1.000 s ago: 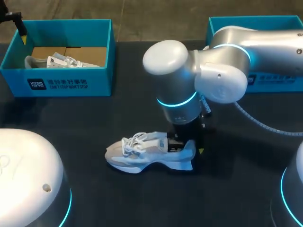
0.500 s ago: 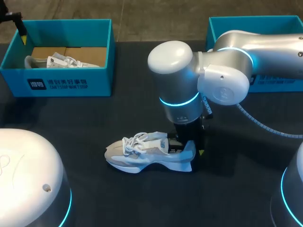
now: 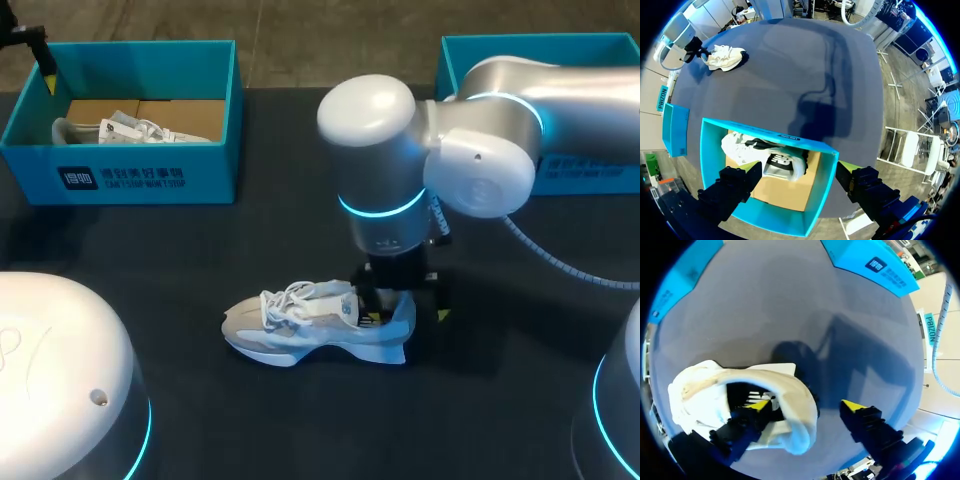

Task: Take the shoe out of the shoebox, open the shoe tongue, remove and reinsert the insole, then place the shoe into the shoebox

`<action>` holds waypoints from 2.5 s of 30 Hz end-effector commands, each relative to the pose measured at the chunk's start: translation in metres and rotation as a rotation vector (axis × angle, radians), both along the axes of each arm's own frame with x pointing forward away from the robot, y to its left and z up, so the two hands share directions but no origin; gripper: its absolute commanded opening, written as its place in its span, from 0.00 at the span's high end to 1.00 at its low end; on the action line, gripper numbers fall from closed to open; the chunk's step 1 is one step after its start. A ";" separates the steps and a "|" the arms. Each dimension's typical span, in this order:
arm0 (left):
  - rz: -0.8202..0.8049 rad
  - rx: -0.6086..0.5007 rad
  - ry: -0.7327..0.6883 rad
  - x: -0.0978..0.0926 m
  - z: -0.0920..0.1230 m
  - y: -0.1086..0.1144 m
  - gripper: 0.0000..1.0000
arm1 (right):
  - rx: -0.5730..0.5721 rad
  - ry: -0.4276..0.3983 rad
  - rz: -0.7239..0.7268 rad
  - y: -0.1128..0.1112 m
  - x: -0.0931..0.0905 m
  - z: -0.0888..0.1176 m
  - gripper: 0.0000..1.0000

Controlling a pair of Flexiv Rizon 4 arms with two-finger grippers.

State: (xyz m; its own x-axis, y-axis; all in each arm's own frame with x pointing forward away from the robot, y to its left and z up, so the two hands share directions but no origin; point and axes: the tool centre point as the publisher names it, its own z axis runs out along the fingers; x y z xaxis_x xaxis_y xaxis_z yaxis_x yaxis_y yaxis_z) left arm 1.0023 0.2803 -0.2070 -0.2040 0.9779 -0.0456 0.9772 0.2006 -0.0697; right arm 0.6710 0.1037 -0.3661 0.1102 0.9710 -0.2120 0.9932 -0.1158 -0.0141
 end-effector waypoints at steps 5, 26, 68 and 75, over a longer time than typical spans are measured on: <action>0.000 0.003 -0.002 -0.001 0.000 0.000 0.00 | 0.090 -0.017 0.065 -0.010 -0.002 0.032 0.00; 0.000 0.003 -0.002 -0.001 0.000 0.000 0.00 | 0.316 -0.075 0.556 -0.030 -0.006 0.099 0.00; 0.000 0.003 -0.002 -0.001 0.000 0.000 0.00 | 0.625 -0.473 1.290 -0.085 -0.007 0.100 0.00; 0.000 0.003 -0.002 -0.001 0.000 0.000 0.00 | 0.625 -0.473 1.290 -0.085 -0.007 0.100 0.00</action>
